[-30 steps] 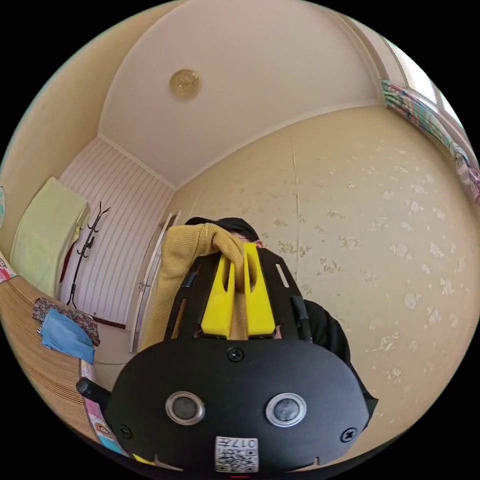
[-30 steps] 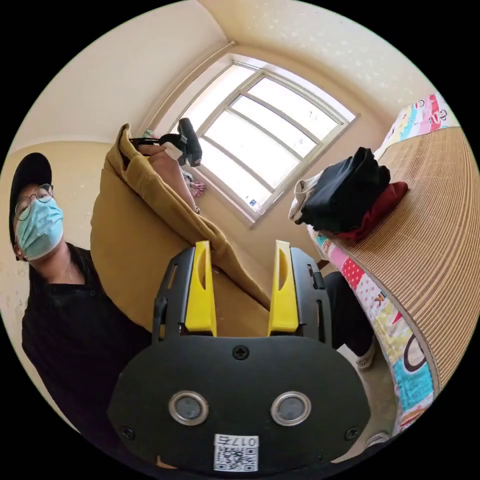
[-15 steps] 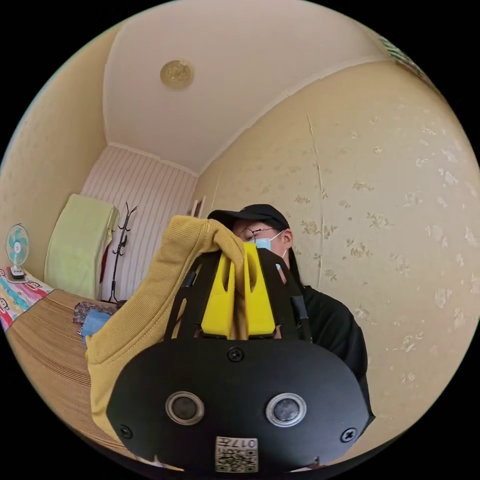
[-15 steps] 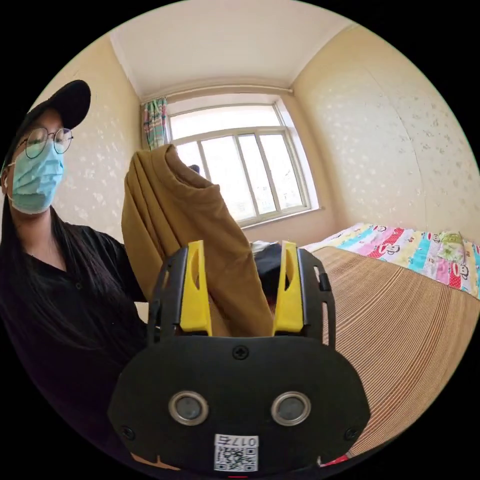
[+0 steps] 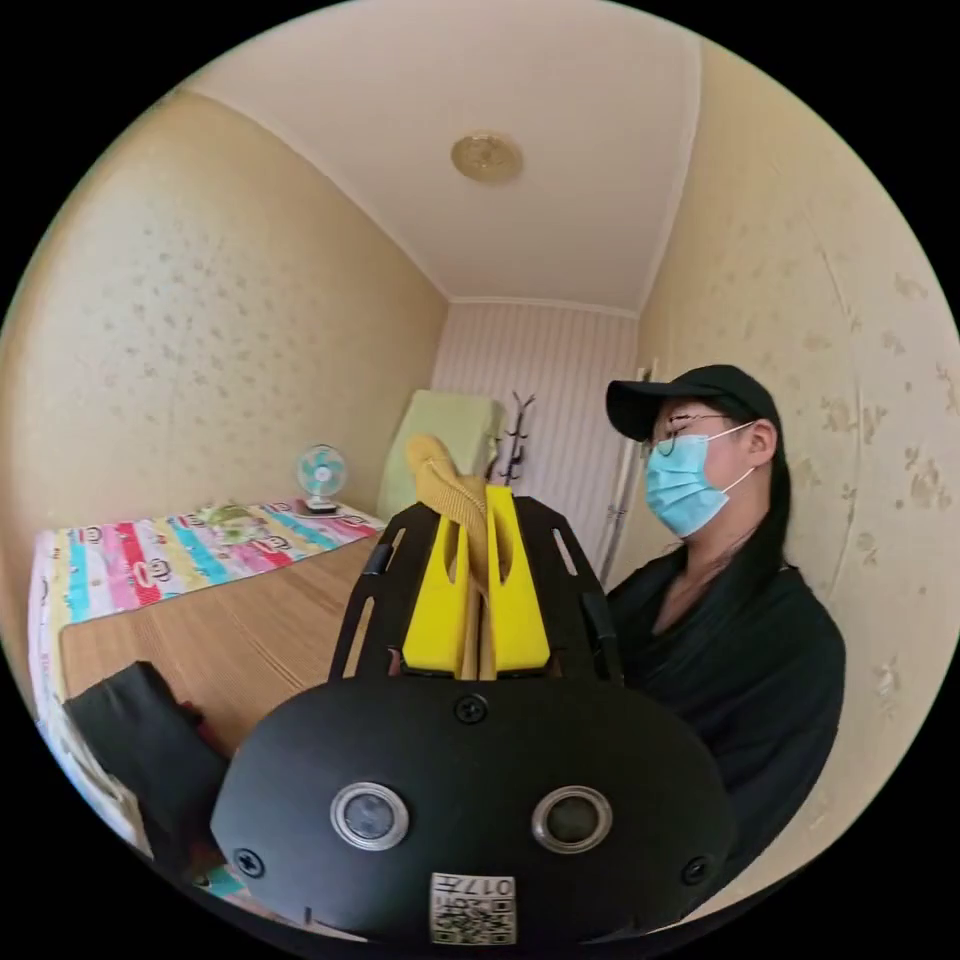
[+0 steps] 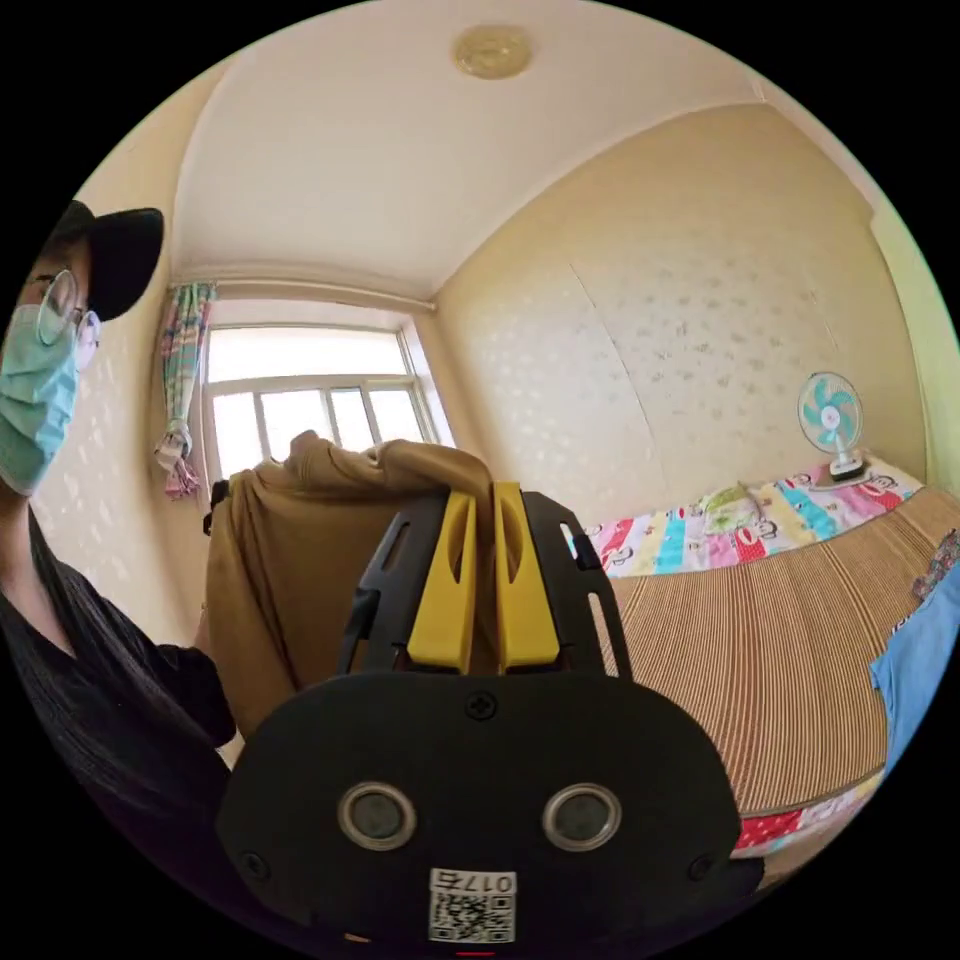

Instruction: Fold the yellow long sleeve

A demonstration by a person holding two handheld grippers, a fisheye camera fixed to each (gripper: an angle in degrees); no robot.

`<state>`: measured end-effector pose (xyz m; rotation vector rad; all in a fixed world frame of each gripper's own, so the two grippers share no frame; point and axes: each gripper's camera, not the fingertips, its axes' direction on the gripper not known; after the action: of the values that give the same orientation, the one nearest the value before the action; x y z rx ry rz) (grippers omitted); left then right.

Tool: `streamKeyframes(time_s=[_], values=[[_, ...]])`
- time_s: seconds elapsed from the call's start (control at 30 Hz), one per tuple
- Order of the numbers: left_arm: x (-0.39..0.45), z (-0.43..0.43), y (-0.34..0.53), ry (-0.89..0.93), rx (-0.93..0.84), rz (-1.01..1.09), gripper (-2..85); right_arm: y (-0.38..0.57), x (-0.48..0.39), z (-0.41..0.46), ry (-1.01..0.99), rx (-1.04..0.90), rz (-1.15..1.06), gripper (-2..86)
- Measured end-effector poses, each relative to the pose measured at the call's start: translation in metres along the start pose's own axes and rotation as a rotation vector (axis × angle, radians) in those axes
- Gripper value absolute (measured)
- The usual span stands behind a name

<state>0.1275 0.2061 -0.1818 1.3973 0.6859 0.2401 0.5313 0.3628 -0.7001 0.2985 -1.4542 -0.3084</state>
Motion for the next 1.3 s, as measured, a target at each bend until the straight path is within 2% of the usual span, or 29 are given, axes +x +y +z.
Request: streamKeyframes(time_s=[0.07,0.17,0.2,0.27,0.37,0.43,0.5,0.57,0.63,0.67,0.73,0.8,0.87,0.97,1.03,1.07,1.1,1.13,1.23,1.3], values=[[0.037,0.005,0.0,-0.183,0.039,0.068,-0.5,-0.026,-0.038,-0.025,0.005,0.092,-0.085,4.1],[0.061,0.023,-0.008,-0.363,0.161,0.098,-0.4,-0.059,-0.088,-0.043,0.085,0.15,-0.19,4.0],[0.059,0.026,-0.012,-0.355,0.173,0.11,-0.4,-0.073,-0.093,-0.049,0.071,0.166,-0.187,4.1],[0.03,0.033,-0.038,-0.22,0.175,0.109,-0.4,-0.096,-0.093,-0.054,0.068,0.184,-0.21,4.1],[-0.039,0.061,-0.086,-0.082,0.095,0.063,-0.3,-0.138,-0.073,-0.026,0.18,0.126,-0.269,4.1],[-0.096,0.094,-0.116,-0.1,0.011,-0.006,-0.2,-0.176,-0.025,0.033,0.296,-0.052,-0.284,4.2],[-0.168,0.135,-0.137,-0.139,-0.068,-0.153,0.1,-0.2,0.044,0.093,0.314,-0.258,-0.186,4.4],[-0.284,0.201,-0.143,-0.169,-0.188,-0.335,1.5,-0.205,0.13,0.158,0.341,-0.45,-0.084,4.7],[-0.372,0.253,-0.124,-0.234,-0.3,-0.453,3.3,-0.172,0.256,0.244,0.425,-0.678,0.014,5.4],[-0.425,0.281,-0.093,-0.264,-0.37,-0.601,5.5,-0.155,0.286,0.258,0.461,-0.715,0.074,5.4],[-0.465,0.306,-0.042,-0.296,-0.398,-0.753,8.9,-0.081,0.357,0.281,0.48,-0.846,0.307,5.5],[-0.467,0.328,0.002,-0.302,-0.466,-0.706,9.2,-0.031,0.347,0.274,0.39,-0.81,0.263,4.9],[-0.45,0.355,0.068,-0.335,-0.604,-0.626,8.7,0.027,0.329,0.274,0.344,-0.895,0.211,4.6],[-0.424,0.38,0.152,-0.253,-0.766,-0.606,8.8,0.148,0.301,0.272,0.298,-1.115,0.194,5.5],[-0.413,0.379,0.196,-0.287,-0.858,-0.667,8.7,0.241,0.282,0.257,0.307,-1.353,0.137,4.9],[-0.406,0.369,0.222,-0.305,-0.883,-0.726,8.2,0.243,0.271,0.24,0.325,-1.246,0.084,4.5],[-0.402,0.36,0.231,-0.314,-0.865,-0.748,7.1,0.244,0.256,0.207,0.435,-1.121,0.055,4.2],[-0.389,0.336,0.239,-0.305,-0.775,-0.761,5.1,0.244,0.251,0.183,0.491,-1.114,0.101,3.9],[-0.374,0.293,0.254,-0.179,-0.742,-0.899,2.8,0.242,0.241,0.133,0.487,-1.124,0.3,3.2],[-0.367,0.266,0.255,-0.183,-0.742,-0.944,2.5,0.249,0.234,0.119,0.517,-1.23,0.346,2.9]])
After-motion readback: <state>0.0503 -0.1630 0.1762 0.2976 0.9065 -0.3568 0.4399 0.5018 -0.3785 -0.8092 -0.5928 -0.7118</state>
